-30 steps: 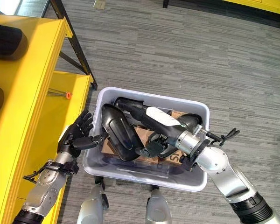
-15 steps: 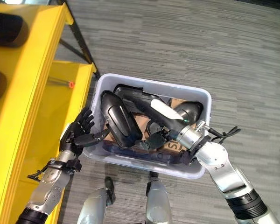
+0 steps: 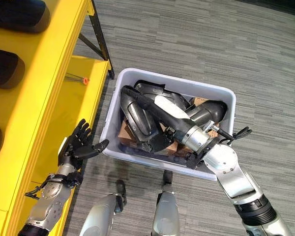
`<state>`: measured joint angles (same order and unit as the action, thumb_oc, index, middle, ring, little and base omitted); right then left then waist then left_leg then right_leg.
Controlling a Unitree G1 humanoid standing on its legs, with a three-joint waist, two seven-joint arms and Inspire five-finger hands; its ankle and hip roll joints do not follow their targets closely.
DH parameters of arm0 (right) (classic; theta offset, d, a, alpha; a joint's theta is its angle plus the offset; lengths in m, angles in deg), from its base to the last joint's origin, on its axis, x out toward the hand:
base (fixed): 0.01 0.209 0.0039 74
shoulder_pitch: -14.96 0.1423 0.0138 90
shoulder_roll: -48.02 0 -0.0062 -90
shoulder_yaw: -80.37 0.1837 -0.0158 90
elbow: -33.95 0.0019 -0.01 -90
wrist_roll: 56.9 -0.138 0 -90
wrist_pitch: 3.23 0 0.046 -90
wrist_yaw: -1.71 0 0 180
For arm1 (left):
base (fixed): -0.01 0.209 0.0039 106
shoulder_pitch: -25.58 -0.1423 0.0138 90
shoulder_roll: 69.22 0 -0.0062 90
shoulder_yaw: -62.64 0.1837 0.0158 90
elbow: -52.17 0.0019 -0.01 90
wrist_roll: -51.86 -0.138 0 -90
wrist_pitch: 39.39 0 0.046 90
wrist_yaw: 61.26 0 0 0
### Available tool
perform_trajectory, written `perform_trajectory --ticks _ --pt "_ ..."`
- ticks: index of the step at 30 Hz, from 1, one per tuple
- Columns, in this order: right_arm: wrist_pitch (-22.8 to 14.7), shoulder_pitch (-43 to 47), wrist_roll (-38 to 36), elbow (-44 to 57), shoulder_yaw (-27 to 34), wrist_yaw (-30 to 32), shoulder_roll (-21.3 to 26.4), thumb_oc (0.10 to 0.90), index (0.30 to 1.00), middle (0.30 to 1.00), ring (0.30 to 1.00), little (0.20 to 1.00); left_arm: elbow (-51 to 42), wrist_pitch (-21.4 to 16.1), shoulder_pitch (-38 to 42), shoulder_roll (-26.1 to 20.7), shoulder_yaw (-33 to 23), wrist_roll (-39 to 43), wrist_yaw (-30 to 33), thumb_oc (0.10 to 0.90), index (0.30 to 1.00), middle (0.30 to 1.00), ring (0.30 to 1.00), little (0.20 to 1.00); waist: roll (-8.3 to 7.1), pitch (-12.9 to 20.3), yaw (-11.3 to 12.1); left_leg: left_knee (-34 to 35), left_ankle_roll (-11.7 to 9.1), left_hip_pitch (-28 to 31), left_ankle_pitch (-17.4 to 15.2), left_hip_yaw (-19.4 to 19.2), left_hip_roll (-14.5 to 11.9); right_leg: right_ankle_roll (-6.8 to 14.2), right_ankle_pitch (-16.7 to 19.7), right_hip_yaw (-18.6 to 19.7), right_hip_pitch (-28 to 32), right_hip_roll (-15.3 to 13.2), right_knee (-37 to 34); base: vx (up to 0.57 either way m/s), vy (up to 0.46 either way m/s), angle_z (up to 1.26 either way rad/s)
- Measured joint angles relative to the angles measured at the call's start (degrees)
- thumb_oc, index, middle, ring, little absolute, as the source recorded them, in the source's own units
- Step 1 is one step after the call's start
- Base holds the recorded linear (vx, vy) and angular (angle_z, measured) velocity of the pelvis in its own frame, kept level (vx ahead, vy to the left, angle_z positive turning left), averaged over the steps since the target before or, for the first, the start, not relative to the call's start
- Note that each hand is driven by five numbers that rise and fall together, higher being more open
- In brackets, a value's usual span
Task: Move parts from the plastic box to the shelf.
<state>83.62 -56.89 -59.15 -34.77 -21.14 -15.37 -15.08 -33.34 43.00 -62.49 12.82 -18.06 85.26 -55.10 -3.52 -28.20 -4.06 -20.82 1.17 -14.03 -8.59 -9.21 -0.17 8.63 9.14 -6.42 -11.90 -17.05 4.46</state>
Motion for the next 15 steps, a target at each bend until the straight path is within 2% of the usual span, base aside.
perform_trajectory --ticks 3,6,7,8,9,10,11,12,13,14,15 --pt "0.45 0.16 0.50 -1.23 -1.34 0.73 -1.76 0.900 1.000 1.000 1.000 1.000 -0.02 -0.07 1.03 -0.07 1.71 -0.20 -0.76 0.900 1.000 1.000 1.000 1.000 -1.31 -0.09 -0.30 -0.82 0.82 1.71 -0.48 -0.99 0.96 0.49 1.65 -1.36 1.31 -0.46 -0.28 -0.07 0.220 -0.15" --pt "1.10 -0.28 0.51 -1.26 -2.49 -0.19 -2.55 0.900 1.000 1.000 1.000 1.000 0.20 -0.02 -0.81 -0.13 1.93 -0.58 -0.67 0.900 1.000 1.000 1.000 1.000 -2.76 -0.07 0.97 0.97 1.98 5.33 -0.96 -5.22 -0.07 -0.85 7.18 -5.28 1.55 -0.41 -0.29 -0.05 0.106 -0.70" --pt "1.11 -0.70 0.51 -1.18 -2.43 -0.23 -2.50 0.900 1.000 1.000 1.000 1.000 0.38 -0.01 -1.59 -0.06 1.91 -0.59 -0.66 0.900 1.000 1.000 1.000 1.000 -2.53 -0.02 0.72 1.34 2.79 6.06 -1.81 -5.87 -0.59 -0.16 9.15 -4.91 1.53 -0.27 -0.21 -0.02 0.005 -0.45" --pt "1.12 -1.87 0.50 -0.90 -2.19 -0.14 -2.42 0.900 1.000 1.000 1.000 1.000 0.90 -0.01 -2.25 0.11 1.90 -0.58 -0.68 0.900 1.000 1.000 1.000 1.000 -2.09 0.16 0.41 1.40 3.11 6.33 -1.82 -5.95 -1.11 0.40 9.58 -5.03 1.34 -0.29 0.78 -0.05 -0.039 -0.05" --pt "1.11 -4.65 0.49 0.02 -1.96 -0.23 -1.81 0.900 1.000 1.000 1.000 1.000 1.28 0.05 -2.36 0.54 1.83 -0.57 -0.63 0.900 1.000 1.000 1.000 1.000 -1.27 0.72 -0.13 1.47 3.11 6.45 -1.64 -4.57 -1.92 -0.40 3.26 -3.96 0.57 0.45 7.54 -0.14 -0.115 0.18" --pt "1.10 -6.63 0.50 0.94 -1.89 -0.58 -1.45 0.900 1.000 1.000 1.000 1.000 1.27 0.05 -3.00 0.44 1.78 -0.57 -0.64 0.900 1.000 1.000 1.000 1.000 -0.98 1.44 0.06 2.30 3.31 6.11 -0.61 -4.29 -2.45 -1.13 0.10 -3.17 0.70 0.94 10.93 -0.19 -0.172 0.36" --pt "-0.74 -9.33 0.46 1.40 -0.99 -1.03 -1.11 0.900 1.000 1.000 1.000 1.000 1.78 0.07 -3.00 0.41 1.81 -0.56 -1.09 0.900 1.000 1.000 1.000 1.000 -0.24 1.94 0.65 2.11 3.20 4.37 1.39 -2.95 -2.83 -1.68 -5.94 -1.01 0.48 1.85 18.21 -0.19 -0.179 0.69" --pt "-2.90 -12.74 0.42 1.49 0.67 -0.96 -1.00 0.900 1.000 1.000 1.000 1.000 1.90 0.07 -1.78 0.40 1.76 -0.54 -1.93 0.900 1.000 1.000 1.000 1.000 0.59 2.62 0.75 1.01 3.24 1.95 1.97 -0.69 -3.21 -2.42 -11.69 0.68 0.00 3.01 26.41 -0.24 -0.263 0.71" --pt "-2.91 -13.40 0.57 1.45 0.72 -1.16 -0.75 0.900 1.000 1.000 1.000 1.000 1.55 -0.10 -1.44 0.07 1.55 -0.51 -1.83 0.900 1.000 1.000 1.000 1.000 0.55 2.74 1.77 1.23 2.98 0.66 3.02 -0.22 -3.23 -3.73 -14.34 1.16 1.43 3.32 26.88 -0.29 -0.275 0.48" --pt "-3.19 -12.01 1.23 1.15 0.01 -1.35 -0.08 0.900 1.000 1.000 1.000 1.000 1.71 -0.21 -0.57 -0.24 1.19 -0.31 -1.71 0.900 1.000 1.000 1.000 1.000 0.53 2.82 3.94 1.18 2.49 -1.79 4.20 0.10 -2.86 -2.86 -15.84 1.11 3.96 4.19 20.28 -0.31 -0.279 0.09" --pt "-3.84 -9.55 1.28 0.44 -0.38 -1.22 0.62 0.900 1.000 1.000 1.000 1.000 2.32 -0.19 1.29 -0.92 0.40 -0.09 -1.67 0.900 1.000 1.000 1.000 1.000 0.59 2.77 4.47 1.28 2.30 -4.25 5.30 0.27 -2.83 -2.11 -17.35 1.03 5.10 4.67 14.70 -0.28 -0.193 -0.01"
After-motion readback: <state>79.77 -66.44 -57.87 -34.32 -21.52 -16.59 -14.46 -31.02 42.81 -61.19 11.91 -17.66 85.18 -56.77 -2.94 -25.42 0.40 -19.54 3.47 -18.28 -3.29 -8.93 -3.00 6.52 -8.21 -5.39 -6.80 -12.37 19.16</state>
